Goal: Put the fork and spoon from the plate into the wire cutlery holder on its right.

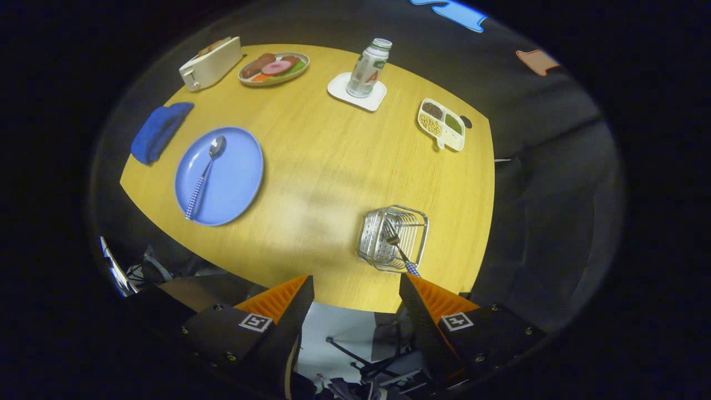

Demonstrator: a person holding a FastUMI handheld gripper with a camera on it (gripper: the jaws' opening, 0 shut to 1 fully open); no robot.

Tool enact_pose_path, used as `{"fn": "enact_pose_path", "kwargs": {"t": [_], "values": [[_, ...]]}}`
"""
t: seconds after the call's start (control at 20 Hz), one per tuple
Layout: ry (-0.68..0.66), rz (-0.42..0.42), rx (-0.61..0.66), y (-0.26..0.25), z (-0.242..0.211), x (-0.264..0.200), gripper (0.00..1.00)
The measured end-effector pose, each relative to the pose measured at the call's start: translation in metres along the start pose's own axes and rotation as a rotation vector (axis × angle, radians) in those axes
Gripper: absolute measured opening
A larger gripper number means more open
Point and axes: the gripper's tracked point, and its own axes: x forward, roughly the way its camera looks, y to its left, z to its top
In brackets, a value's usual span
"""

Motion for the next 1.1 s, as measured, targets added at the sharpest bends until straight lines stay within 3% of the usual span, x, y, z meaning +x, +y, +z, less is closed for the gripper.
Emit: {"fn": "enact_pose_path", "kwargs": {"t": [0.6, 1.1], "values": [[-0.343, 0.104, 0.138, 0.092, 0.062, -0.02, 0.95], [-0.439, 0.204, 0.111, 0.178, 0.09, -0.01, 0.95]]}}
